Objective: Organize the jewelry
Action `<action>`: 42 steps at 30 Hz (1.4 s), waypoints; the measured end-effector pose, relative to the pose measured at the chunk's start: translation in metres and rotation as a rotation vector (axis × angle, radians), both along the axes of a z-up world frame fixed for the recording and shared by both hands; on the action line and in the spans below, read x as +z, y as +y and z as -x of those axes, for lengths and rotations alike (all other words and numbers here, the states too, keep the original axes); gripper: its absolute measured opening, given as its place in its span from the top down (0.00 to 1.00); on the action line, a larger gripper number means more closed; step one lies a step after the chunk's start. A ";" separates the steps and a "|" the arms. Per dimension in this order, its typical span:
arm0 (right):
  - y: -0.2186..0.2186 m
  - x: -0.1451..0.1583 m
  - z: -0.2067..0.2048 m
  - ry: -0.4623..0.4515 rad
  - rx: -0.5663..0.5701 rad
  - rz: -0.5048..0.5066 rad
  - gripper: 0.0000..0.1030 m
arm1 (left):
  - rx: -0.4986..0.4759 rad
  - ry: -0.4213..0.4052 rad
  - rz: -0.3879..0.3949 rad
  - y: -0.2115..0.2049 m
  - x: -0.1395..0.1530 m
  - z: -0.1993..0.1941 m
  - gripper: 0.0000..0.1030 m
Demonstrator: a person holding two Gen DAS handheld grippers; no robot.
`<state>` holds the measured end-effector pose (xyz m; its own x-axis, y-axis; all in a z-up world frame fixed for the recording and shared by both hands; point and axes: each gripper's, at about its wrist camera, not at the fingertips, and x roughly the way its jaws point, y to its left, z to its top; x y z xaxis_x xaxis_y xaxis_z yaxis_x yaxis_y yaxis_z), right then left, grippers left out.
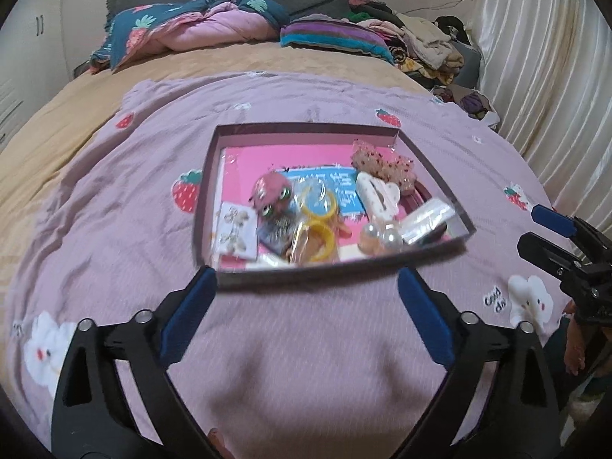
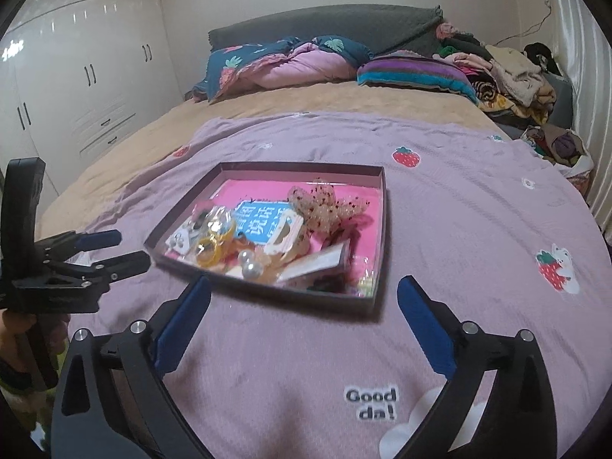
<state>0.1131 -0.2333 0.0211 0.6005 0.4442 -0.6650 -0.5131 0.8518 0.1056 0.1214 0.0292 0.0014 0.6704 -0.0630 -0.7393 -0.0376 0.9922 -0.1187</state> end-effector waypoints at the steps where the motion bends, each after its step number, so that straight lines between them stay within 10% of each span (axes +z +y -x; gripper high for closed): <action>1: -0.001 -0.001 0.003 -0.007 -0.011 -0.002 0.05 | 0.004 -0.001 0.003 0.000 -0.001 0.005 0.09; 42: -0.002 -0.012 0.038 -0.021 -0.060 -0.015 0.04 | 0.102 -0.017 -0.003 0.004 -0.010 0.044 0.09</action>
